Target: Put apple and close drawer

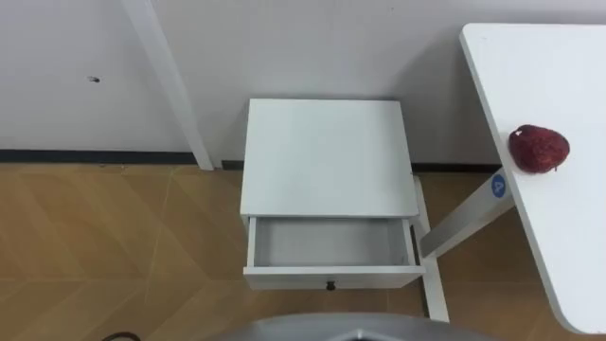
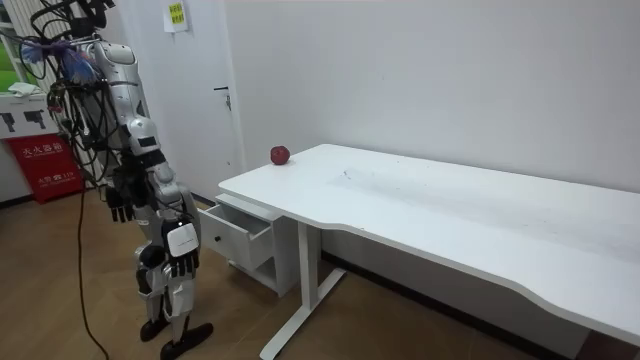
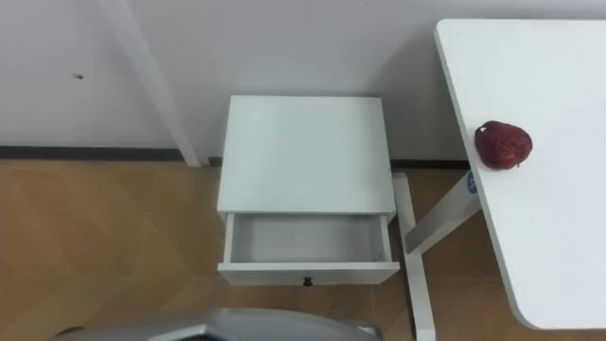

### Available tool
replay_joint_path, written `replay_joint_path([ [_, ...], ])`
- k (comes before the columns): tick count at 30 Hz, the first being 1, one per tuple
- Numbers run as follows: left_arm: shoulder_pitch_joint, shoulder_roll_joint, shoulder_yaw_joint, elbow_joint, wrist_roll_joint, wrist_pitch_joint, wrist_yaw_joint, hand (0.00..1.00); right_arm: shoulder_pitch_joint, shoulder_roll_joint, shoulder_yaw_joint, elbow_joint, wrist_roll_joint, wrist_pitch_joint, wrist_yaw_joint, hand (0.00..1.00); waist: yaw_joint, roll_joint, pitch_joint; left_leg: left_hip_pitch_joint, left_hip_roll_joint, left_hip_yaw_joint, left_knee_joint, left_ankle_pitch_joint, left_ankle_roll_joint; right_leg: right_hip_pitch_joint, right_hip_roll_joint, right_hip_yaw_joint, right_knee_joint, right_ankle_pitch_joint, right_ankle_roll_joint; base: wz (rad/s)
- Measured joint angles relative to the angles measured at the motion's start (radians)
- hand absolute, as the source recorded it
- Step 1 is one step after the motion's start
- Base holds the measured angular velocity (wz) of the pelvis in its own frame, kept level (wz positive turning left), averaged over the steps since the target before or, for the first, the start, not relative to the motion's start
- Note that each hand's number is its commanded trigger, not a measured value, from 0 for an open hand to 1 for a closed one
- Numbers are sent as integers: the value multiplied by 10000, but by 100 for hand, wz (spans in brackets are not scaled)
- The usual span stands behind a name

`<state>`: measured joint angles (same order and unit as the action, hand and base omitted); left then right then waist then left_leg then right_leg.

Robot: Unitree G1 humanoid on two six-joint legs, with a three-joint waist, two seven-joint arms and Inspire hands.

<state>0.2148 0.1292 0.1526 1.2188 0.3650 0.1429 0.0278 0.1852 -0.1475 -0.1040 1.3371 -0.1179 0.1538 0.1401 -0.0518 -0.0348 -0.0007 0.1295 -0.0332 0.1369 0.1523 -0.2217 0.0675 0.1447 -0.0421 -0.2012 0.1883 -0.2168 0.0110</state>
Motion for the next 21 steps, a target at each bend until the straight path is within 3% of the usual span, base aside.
replay_joint_path([
  [6,-49,-2,-13,-8,-1,-2,20,0,-3,-1,-85,-7,500,-5,-357,0,1,87,13,10,2,35,11,0,0,-60,6,65,-4,0,0,-1],
  [10,-54,-39,-11,-28,-10,-38,106,0,41,18,-317,-35,2112,-30,-737,0,-31,127,13,17,7,53,9,-2,-3,-18,7,81,-9,0,0,1],
  [15,-67,-41,215,-154,-4,-161,321,0,675,127,-922,-47,5668,-12,-1363,0,-118,205,44,6,11,50,5,-2,-4,-27,19,111,-6,0,0,1],
  [16,-17,-37,305,-158,-17,-221,357,0,730,207,-1568,-56,6859,-63,-1570,0,-262,220,67,2,16,70,4,-2,-4,-39,23,120,-1,0,0,-13],
  [18,8,-37,475,-151,-84,-254,418,0,721,288,-2470,-318,8677,-352,-1852,0,-413,243,71,0,42,247,-15,-12,-18,-102,47,232,13,8,-13,-21],
  [21,83,-23,828,-166,-289,-644,620,0,644,311,-3594,-939,10660,-856,-2225,0,-684,231,63,-6,50,316,-7,-56,-17,-185,68,364,131,10,-16,-12],
])
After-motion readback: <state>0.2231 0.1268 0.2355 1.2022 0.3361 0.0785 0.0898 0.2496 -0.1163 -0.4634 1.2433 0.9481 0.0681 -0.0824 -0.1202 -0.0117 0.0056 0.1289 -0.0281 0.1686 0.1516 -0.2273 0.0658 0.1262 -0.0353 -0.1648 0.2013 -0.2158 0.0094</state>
